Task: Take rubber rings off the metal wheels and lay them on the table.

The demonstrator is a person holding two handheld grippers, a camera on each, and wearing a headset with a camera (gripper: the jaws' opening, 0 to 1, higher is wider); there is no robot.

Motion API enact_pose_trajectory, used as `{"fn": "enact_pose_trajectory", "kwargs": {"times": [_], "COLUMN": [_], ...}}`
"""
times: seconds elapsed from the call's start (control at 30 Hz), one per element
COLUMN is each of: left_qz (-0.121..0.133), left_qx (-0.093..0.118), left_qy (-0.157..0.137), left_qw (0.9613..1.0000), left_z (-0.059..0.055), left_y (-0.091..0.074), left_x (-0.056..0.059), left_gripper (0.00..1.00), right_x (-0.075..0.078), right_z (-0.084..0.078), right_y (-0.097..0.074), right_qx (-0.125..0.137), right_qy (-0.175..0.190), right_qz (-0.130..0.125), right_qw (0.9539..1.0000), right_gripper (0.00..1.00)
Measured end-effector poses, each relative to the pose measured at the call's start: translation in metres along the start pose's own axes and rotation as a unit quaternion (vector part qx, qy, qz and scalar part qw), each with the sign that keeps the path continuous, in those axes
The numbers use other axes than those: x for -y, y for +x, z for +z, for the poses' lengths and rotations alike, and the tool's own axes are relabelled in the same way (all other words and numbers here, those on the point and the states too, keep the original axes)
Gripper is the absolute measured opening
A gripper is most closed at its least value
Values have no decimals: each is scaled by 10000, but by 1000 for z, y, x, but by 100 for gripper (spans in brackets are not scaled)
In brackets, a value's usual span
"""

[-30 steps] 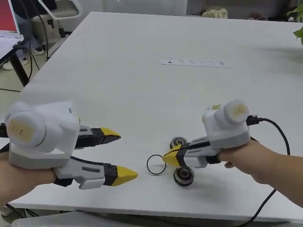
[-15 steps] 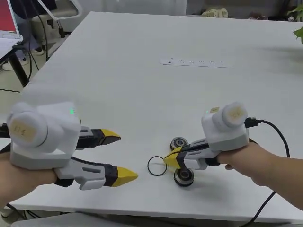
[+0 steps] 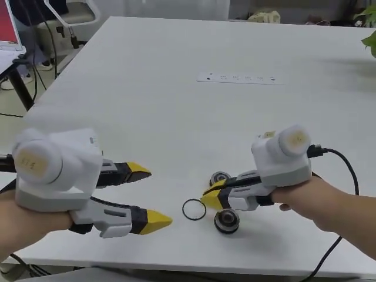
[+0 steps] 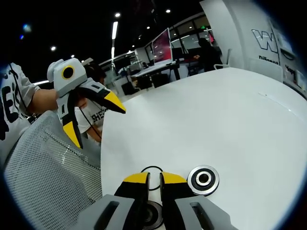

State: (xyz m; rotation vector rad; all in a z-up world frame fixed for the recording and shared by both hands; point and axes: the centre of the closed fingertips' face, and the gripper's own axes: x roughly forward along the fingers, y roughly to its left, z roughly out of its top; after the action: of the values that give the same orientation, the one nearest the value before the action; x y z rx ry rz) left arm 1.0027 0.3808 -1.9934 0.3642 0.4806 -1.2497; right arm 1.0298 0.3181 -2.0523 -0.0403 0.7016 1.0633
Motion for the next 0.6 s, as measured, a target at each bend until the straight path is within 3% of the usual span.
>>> {"fn": "enact_pose_trajectory", "kwargs": {"times": [0.6], "left_qz": [-87], "left_qx": [-27], "left_qy": [90], "left_qw": [9999], "left_z": [6], "left_y": [10], "left_x": [-1], "left_gripper": [53], "right_x": [-5], "right_z": [10], "right_y": [-27], "right_qx": [267], "right_qy": [8], "right_qz": [-30], "right_qw": [9996], "right_gripper": [10]}}
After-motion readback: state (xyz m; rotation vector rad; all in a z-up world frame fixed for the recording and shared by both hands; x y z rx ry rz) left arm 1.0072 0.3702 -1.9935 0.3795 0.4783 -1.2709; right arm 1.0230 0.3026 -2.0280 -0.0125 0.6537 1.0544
